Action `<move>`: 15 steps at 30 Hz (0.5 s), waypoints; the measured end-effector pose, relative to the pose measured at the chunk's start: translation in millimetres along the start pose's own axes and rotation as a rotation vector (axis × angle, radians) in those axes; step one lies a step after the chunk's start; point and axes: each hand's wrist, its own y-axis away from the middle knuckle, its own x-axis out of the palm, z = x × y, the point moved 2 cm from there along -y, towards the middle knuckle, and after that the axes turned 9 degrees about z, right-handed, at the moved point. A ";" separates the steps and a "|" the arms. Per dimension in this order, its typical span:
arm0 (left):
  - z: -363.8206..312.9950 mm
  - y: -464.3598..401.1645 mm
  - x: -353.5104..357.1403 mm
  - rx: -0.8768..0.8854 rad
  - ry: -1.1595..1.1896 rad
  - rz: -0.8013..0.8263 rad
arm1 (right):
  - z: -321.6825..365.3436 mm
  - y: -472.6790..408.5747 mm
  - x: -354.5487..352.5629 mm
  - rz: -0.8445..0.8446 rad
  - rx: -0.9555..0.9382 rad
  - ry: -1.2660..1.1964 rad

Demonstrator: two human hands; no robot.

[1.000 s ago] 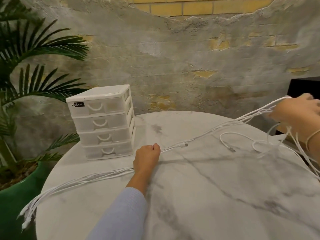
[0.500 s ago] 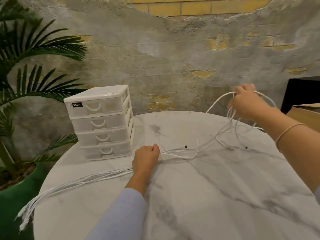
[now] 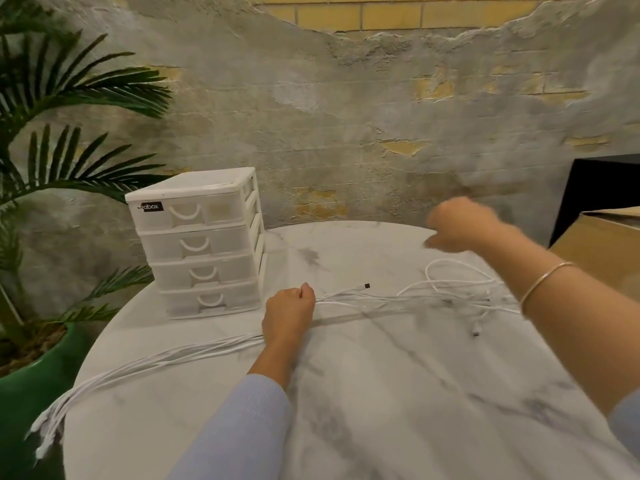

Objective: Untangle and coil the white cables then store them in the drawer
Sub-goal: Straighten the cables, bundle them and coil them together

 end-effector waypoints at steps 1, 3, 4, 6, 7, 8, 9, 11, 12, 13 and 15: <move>-0.8 1.2 -1.1 0.008 0.019 -0.019 | 18.1 1.5 6.5 0.056 -0.111 -0.045; -1.9 3.5 -4.0 0.030 0.052 -0.069 | 53.4 8.8 27.0 0.253 -0.288 -0.198; -2.2 4.4 -5.8 0.035 0.063 -0.096 | 68.7 11.6 39.1 0.340 -0.338 -0.277; -1.7 5.2 -9.2 0.034 0.083 -0.146 | 89.0 11.4 63.1 0.379 -0.365 -0.369; -1.2 5.0 -10.5 0.029 0.092 -0.164 | 93.0 8.9 71.6 0.350 -0.358 -0.390; -0.7 4.4 -11.6 0.024 0.100 -0.180 | 92.9 7.2 75.3 0.315 -0.337 -0.414; 0.1 3.6 -12.3 0.020 0.110 -0.196 | 89.1 4.9 76.2 0.288 -0.305 -0.420; 2.6 1.5 -13.9 0.007 0.143 -0.224 | 75.6 3.0 73.4 0.285 -0.255 -0.378; 3.9 0.7 -14.5 -0.002 0.159 -0.234 | 67.7 3.5 72.9 0.328 -0.240 -0.379; 4.8 0.3 -15.2 -0.011 0.173 -0.240 | 59.4 4.0 73.6 0.388 -0.225 -0.407; 3.2 1.5 -17.1 -0.020 0.190 -0.242 | 46.8 6.6 76.2 0.497 -0.188 -0.529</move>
